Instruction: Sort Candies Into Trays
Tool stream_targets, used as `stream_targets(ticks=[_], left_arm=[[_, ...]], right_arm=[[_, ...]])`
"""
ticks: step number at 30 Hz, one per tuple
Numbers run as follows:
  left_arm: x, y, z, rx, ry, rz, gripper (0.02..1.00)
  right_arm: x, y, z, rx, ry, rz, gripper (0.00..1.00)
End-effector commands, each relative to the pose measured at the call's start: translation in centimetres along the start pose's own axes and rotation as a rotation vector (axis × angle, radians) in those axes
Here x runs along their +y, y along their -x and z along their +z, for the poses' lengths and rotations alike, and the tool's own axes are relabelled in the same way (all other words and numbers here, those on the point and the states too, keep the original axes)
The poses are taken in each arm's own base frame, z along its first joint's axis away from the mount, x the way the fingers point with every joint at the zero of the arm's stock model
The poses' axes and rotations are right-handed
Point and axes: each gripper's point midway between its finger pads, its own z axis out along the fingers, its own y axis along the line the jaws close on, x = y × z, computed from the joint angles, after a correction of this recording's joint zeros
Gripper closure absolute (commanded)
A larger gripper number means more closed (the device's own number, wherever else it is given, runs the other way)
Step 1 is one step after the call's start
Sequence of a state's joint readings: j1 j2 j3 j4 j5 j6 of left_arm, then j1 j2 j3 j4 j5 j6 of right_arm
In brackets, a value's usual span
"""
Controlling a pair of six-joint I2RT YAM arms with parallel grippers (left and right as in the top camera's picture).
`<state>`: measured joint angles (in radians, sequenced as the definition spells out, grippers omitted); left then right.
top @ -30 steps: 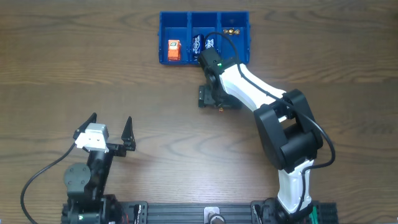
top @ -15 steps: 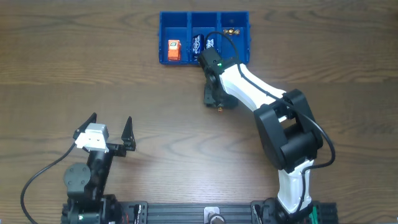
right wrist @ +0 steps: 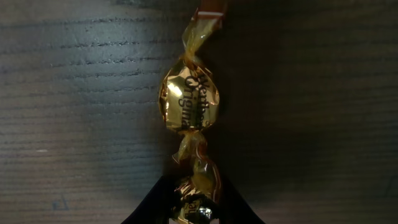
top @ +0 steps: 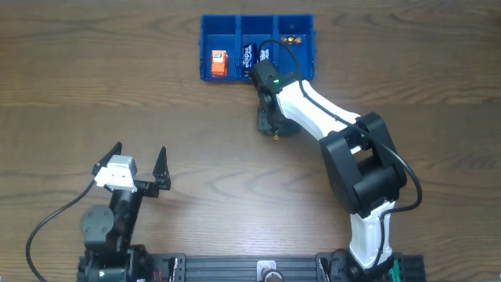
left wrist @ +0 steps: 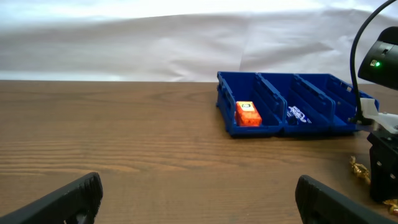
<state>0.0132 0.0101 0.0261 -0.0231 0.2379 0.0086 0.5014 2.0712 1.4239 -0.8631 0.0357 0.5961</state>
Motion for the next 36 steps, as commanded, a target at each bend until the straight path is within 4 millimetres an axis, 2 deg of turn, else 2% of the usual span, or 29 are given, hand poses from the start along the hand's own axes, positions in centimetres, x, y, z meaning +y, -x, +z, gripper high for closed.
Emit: stream_targets(ticks=[1,3,8,13,16,19,20,27,31,34,36], left_arm=[[0.0,-1.6,0.1,0.045,-0.009,0.005,0.02],[0.0,-1.6,0.1,0.045,-0.01,0.005,0.02],[0.0,-1.6,0.1,0.045,-0.01,0.005,0.02],[0.0,-1.6,0.1,0.045,-0.01,0.005,0.02],[0.0,-1.6,0.1,0.045,-0.01,0.005,0.02],[0.0,-1.6,0.1,0.045,-0.01,0.005,0.02],[0.0,-1.6,0.1,0.045,-0.01,0.005,0.02],[0.0,-1.6,0.1,0.045,-0.01,0.005,0.02],[0.0,-1.6,0.1,0.045,-0.01,0.005,0.02],[0.0,-1.6,0.1,0.045,-0.01,0.005,0.02],[0.0,-1.6,0.1,0.045,-0.01,0.005,0.02]], right_arm=[[-0.4,0.0,-0.1,-0.004,-0.015,0.013,0.858],[-0.2,0.2,-1.0,-0.023,-0.002,0.01,0.86],[0.3,0.7,-5.8,-0.109,0.053,0.008,0.86],[-1.7,1.5,-11.2,-0.22,0.01,0.025,0.86],[-3.0,3.2,-13.7,-0.323,-0.023,0.048,0.858],[-3.4,6.4,-16.2,-0.47,-0.047,0.035,0.855],[-3.5,8.0,-17.2,-0.545,-0.059,0.029,0.855],[-3.4,16.2,-22.8,-0.927,-0.046,0.018,0.877],[-3.7,19.6,-24.0,-1.069,-0.081,0.017,0.904],[-3.8,21.0,-23.2,-1.097,-0.094,0.021,0.904],[-4.1,21.6,-21.8,-1.083,-0.101,0.025,0.904]])
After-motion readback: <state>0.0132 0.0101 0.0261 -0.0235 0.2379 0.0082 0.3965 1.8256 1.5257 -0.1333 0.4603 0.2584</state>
